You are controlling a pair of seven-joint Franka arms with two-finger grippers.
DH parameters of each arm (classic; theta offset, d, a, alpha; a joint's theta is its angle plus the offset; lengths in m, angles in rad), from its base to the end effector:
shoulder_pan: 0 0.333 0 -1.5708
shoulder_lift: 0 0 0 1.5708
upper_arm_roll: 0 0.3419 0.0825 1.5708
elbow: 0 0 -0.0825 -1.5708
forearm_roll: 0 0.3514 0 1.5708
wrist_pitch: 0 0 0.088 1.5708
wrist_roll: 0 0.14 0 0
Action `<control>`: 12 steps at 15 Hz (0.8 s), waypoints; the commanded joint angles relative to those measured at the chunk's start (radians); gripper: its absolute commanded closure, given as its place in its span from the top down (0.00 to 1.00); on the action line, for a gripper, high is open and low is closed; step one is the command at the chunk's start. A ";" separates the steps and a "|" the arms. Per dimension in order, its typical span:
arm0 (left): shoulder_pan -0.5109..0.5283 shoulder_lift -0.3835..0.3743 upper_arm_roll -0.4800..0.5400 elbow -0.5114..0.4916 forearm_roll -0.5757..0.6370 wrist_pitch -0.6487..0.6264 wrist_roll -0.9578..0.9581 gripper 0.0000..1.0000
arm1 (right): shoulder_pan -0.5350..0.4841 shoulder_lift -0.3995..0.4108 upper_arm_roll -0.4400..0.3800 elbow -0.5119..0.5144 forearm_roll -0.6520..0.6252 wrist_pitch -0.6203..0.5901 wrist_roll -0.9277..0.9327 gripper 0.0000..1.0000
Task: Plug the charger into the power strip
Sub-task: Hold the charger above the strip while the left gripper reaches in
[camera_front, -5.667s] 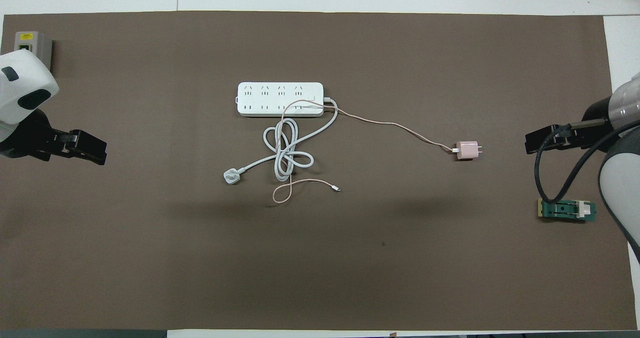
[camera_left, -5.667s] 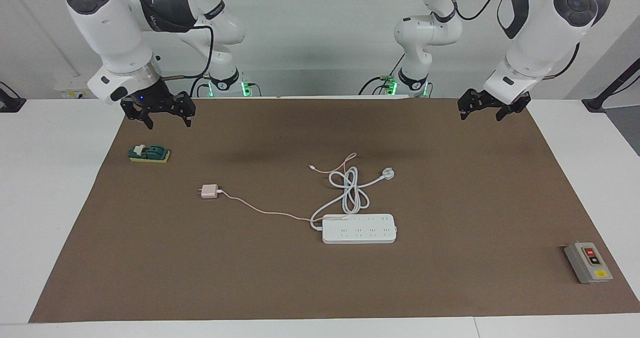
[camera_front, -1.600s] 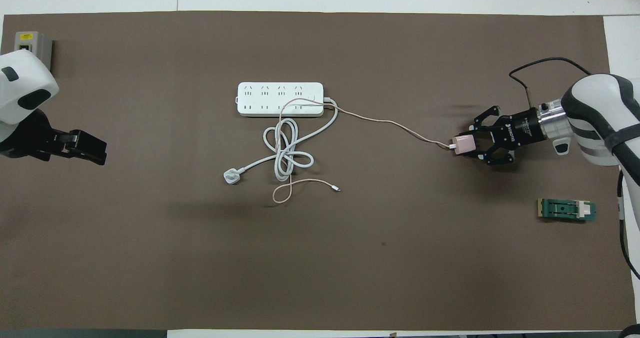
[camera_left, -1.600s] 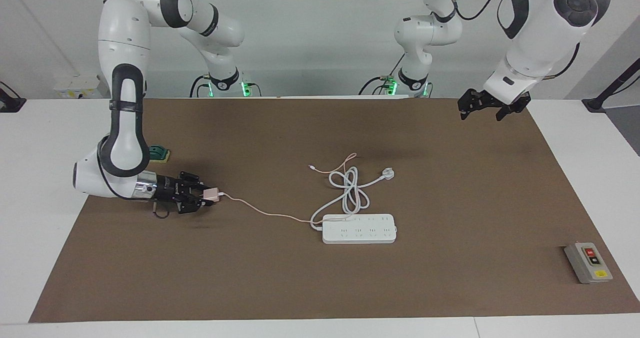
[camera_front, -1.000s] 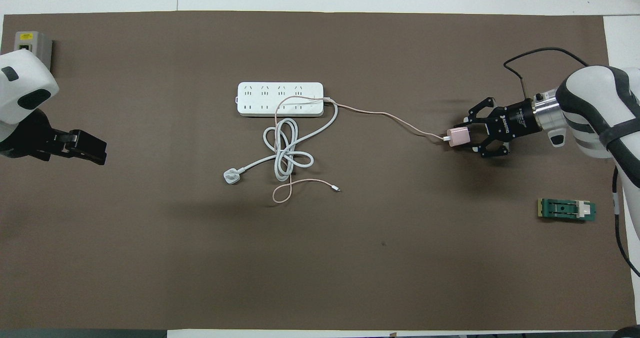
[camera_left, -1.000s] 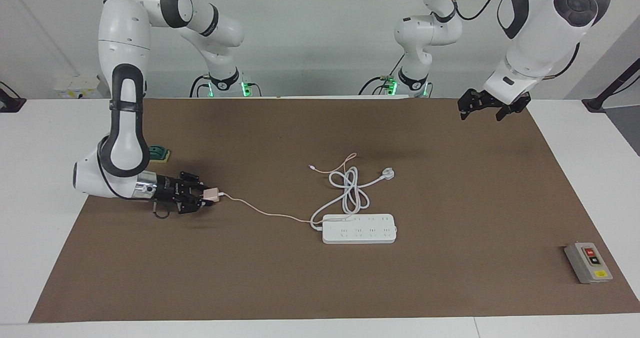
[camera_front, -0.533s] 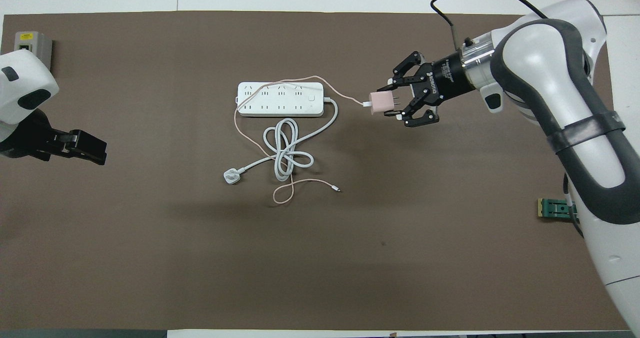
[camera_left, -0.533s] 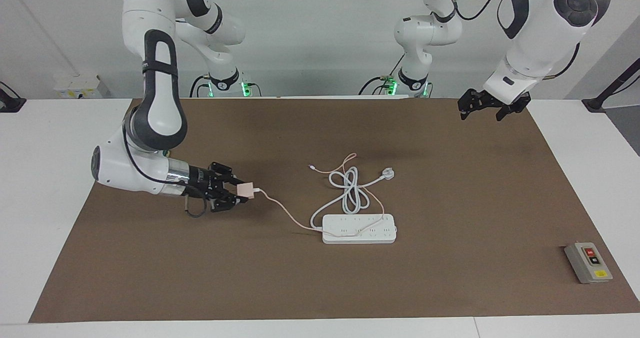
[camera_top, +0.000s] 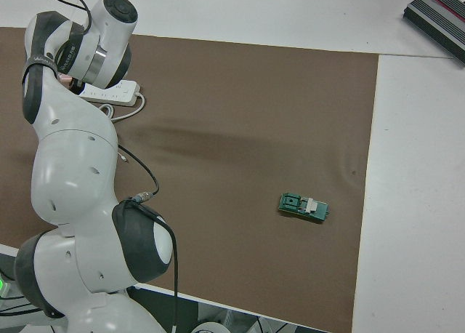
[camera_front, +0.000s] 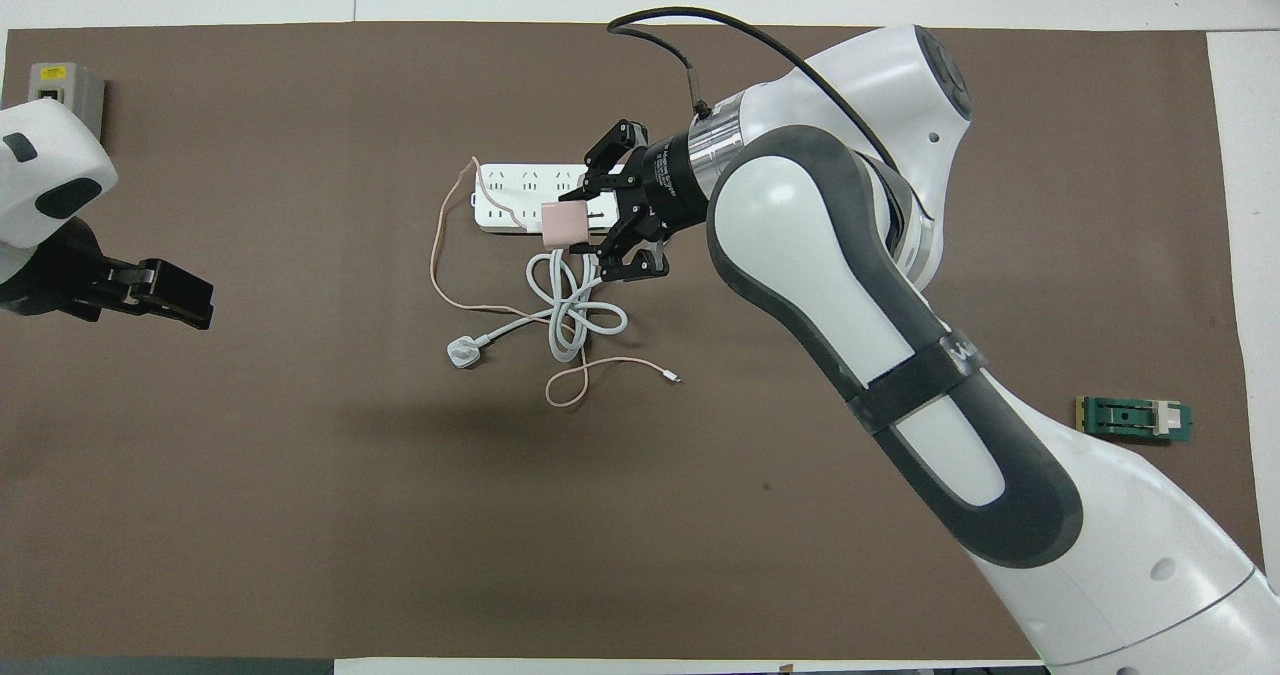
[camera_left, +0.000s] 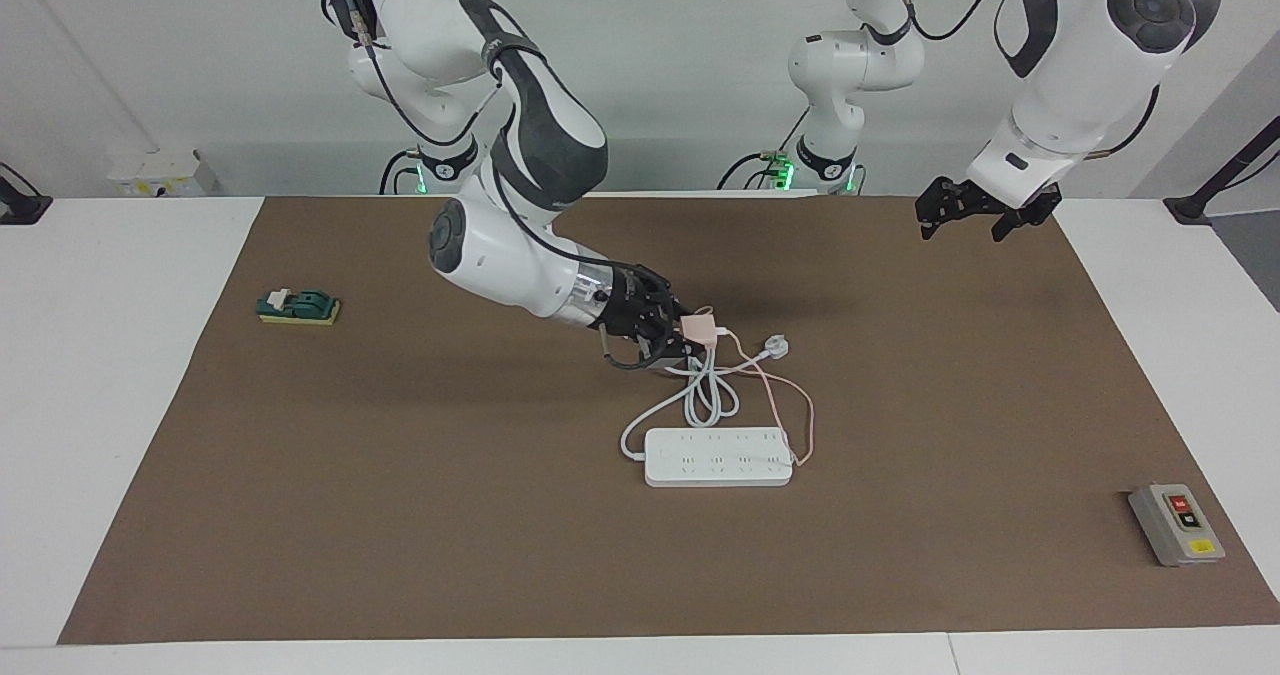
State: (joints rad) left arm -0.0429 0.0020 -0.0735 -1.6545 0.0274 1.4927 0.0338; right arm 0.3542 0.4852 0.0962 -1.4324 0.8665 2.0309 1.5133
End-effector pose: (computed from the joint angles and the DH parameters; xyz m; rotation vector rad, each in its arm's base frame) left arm 0.5014 -0.0546 0.5744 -3.0886 0.2326 0.2523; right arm 0.6118 0.3541 0.4588 -1.8513 1.6220 0.8351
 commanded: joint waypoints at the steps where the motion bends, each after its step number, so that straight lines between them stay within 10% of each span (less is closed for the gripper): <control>1: 0.014 -0.023 -0.008 -0.019 0.008 0.008 0.012 1.00 | -0.003 -0.002 -0.003 -0.006 0.045 0.008 0.001 0.00; 6: 0.026 -0.023 -0.006 -0.022 -0.013 0.014 0.014 1.00 | -0.007 -0.004 -0.003 -0.019 0.045 0.006 0.002 0.00; 12: 0.150 -0.019 -0.006 -0.091 -0.645 0.141 0.021 1.00 | -0.009 -0.004 -0.004 -0.019 0.045 0.008 0.013 0.00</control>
State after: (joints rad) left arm 0.0827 0.0022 -0.0718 -1.6821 -0.4734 1.5915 0.0380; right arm 0.3487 0.4871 0.0901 -1.4404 0.8849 2.0309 1.5152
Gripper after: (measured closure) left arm 0.000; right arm 0.502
